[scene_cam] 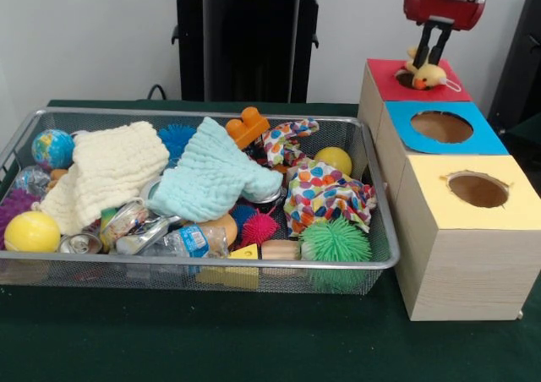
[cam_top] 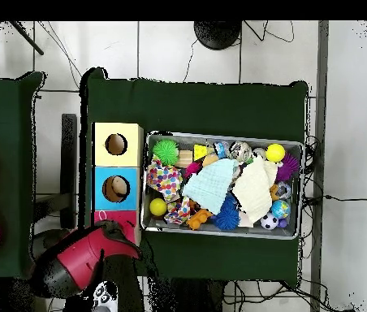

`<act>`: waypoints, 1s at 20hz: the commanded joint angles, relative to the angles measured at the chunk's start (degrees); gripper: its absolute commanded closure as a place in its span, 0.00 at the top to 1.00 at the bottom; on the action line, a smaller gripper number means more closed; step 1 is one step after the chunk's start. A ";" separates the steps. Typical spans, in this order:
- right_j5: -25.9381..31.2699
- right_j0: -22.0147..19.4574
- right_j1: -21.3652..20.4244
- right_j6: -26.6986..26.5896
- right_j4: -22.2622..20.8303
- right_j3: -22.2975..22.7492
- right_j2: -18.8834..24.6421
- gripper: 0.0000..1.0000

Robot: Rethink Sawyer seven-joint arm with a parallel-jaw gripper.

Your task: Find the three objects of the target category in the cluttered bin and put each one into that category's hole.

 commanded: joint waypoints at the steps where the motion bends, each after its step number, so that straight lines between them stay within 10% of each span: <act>1: 2.40 -2.97 3.70 -3.75 -4.75 -3.87 -0.26 0.00; 20: -6.74 -0.67 13.32 2.32 -8.53 -7.44 -1.97 0.00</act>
